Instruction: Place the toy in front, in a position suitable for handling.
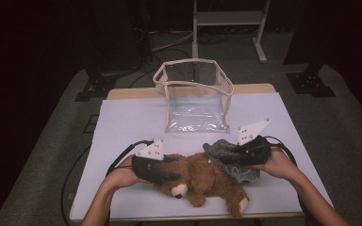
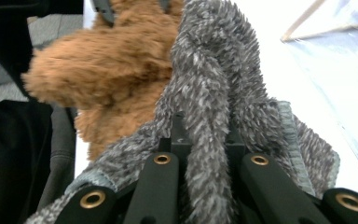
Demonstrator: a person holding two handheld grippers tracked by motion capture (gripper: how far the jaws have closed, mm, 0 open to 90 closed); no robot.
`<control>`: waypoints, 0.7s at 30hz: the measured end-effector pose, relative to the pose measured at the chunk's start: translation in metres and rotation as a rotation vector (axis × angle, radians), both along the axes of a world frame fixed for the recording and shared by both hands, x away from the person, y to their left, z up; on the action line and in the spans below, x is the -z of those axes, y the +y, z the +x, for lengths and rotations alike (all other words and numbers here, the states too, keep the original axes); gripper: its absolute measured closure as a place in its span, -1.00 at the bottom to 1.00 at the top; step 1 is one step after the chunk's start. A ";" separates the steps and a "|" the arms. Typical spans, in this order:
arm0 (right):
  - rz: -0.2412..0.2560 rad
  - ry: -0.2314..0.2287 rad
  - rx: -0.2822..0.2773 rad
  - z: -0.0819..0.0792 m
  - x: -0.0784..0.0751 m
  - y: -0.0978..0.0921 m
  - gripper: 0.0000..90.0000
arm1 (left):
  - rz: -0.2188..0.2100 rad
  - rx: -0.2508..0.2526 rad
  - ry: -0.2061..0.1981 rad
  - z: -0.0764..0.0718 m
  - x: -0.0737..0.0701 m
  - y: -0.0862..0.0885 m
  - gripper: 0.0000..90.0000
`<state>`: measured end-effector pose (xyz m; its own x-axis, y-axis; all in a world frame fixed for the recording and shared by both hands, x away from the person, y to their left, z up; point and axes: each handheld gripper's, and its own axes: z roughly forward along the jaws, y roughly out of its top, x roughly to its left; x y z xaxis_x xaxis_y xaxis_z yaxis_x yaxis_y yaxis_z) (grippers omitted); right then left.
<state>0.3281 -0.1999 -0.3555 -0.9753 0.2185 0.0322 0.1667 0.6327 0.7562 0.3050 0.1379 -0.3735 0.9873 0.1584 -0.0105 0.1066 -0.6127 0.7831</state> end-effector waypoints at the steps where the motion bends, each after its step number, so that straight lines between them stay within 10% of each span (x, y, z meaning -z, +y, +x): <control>1: 0.004 0.005 0.003 0.001 0.001 0.000 0.79 | 0.000 0.001 -0.001 0.000 0.000 -0.001 0.08; 17: 0.024 0.028 -0.055 -0.019 0.013 0.008 0.80 | 0.103 -0.002 0.057 0.013 0.008 -0.027 -0.69; 20: 0.031 0.028 -0.052 -0.020 0.014 0.007 0.80 | 0.125 -0.002 0.061 0.014 0.011 -0.032 -0.63; 21: 0.035 0.031 -0.051 -0.018 0.014 0.006 0.80 | 0.146 0.009 0.046 0.014 0.010 -0.034 -0.27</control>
<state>0.3097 -0.1942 -0.3698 -0.9835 0.1670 0.0695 0.1589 0.6142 0.7730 0.3187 0.1037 -0.3835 0.9877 0.1531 -0.0331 0.1345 -0.7210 0.6798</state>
